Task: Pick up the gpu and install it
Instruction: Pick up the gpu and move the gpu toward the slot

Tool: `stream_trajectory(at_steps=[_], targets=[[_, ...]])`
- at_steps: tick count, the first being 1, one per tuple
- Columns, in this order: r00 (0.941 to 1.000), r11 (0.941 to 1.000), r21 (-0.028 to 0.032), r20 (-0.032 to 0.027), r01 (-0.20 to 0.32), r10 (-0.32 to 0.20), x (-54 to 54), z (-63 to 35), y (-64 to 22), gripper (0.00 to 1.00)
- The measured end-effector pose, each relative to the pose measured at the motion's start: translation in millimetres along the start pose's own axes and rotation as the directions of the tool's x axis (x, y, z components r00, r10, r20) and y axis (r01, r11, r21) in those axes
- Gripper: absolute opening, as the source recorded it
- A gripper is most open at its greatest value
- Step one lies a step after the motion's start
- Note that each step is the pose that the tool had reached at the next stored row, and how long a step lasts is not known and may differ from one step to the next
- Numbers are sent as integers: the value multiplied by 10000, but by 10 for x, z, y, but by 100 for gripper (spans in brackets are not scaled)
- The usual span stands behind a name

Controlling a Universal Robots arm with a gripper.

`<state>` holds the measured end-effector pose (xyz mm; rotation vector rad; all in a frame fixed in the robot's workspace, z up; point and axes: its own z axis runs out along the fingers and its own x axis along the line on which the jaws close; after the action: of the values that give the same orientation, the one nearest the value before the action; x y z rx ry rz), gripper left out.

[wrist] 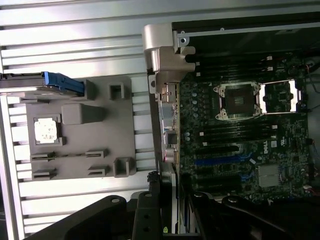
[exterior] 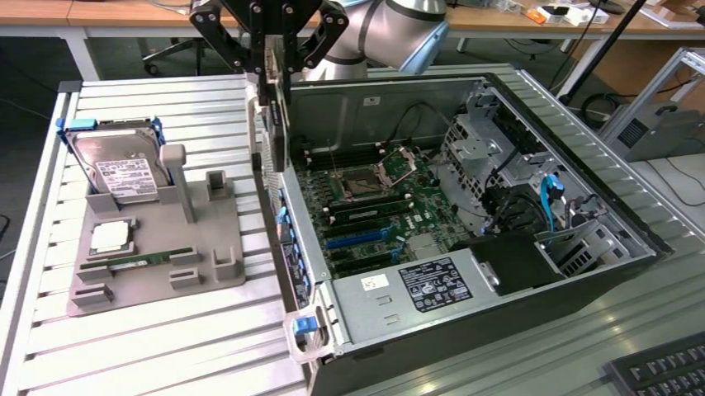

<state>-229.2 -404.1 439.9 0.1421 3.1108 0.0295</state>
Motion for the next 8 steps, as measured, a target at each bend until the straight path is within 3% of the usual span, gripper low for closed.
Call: stream_trajectory(at_steps=[8], targets=[[10000,10000,0,1,-1,1,-57,2,5,26]])
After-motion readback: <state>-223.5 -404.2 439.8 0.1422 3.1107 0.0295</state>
